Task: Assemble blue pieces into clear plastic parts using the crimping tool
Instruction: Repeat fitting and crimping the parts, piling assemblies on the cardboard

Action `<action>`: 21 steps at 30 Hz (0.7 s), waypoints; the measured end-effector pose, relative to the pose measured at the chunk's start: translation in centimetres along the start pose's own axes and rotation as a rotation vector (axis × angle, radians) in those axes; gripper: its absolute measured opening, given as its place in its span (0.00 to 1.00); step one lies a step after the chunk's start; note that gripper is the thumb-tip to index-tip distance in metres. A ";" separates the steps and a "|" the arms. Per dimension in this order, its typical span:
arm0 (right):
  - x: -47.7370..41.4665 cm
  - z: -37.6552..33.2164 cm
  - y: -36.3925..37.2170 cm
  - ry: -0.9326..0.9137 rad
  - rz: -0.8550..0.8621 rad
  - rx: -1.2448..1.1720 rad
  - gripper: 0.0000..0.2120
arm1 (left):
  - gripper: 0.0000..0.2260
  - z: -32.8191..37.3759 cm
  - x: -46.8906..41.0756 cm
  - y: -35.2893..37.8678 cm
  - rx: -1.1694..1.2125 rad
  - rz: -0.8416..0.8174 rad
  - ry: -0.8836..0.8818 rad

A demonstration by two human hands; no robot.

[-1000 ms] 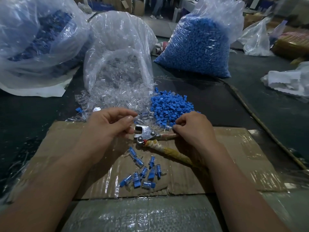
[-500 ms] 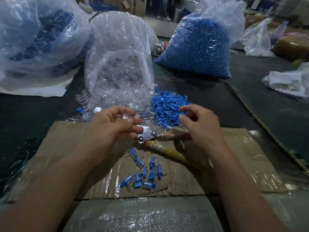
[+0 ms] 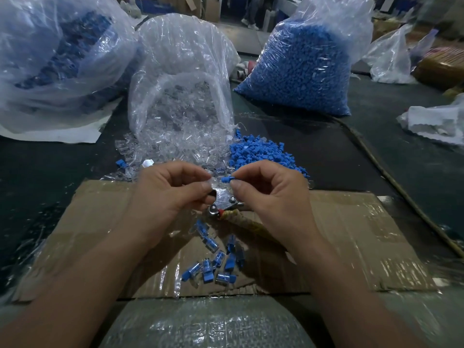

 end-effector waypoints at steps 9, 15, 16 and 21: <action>0.1 0.4 1.2 -0.089 0.064 0.199 0.08 | 0.10 0.1 0.2 0.3 -0.072 0.008 0.104; 0.2 0.6 1.4 -0.100 0.031 0.239 0.04 | 0.14 0.2 0.6 0.5 -0.140 0.016 0.124; 0.2 0.6 1.5 -0.099 0.021 0.237 0.05 | 0.14 0.2 0.6 0.5 -0.142 0.014 0.123; 0.0 0.7 1.3 -0.114 -0.029 0.163 0.11 | 0.09 0.1 0.4 0.1 -0.056 -0.035 0.074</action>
Point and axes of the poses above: each hand's wrist, its own x-axis away from the middle knuckle, its own y-axis out of the palm, z = x × y, the point moved 1 cm from there along -x, towards the middle knuckle, and after that the axes turned 5 degrees about y, right-handed, at the moved point
